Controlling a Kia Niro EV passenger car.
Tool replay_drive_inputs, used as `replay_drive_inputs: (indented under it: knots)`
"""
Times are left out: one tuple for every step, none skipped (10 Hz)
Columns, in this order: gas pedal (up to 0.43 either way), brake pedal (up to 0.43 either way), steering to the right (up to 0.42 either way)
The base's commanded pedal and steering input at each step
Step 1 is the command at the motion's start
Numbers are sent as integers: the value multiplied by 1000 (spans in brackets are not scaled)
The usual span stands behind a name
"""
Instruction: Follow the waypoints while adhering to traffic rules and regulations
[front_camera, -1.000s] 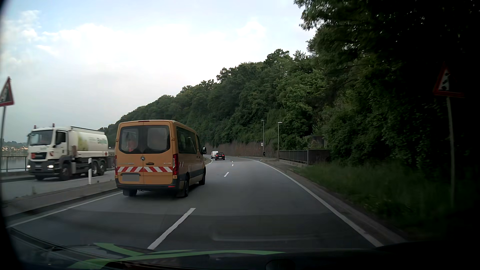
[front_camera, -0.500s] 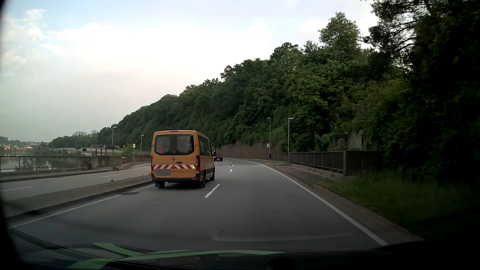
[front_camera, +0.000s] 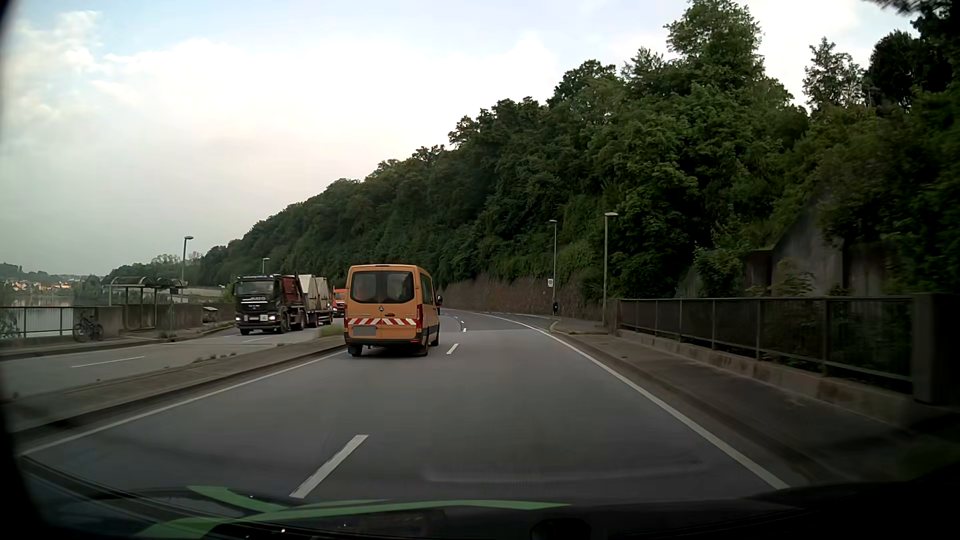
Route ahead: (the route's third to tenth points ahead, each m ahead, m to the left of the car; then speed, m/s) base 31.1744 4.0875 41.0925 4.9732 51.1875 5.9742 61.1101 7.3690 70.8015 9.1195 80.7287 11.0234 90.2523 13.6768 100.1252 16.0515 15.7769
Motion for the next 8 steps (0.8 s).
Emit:
replay_drive_inputs:
  knots:
    - [47,0,-17]
    - [47,0,-17]
    - [47,0,-12]
    - [47,0,-8]
    - [59,0,-8]
    - [79,0,-8]
    - [79,0,-8]
    - [79,0,-8]
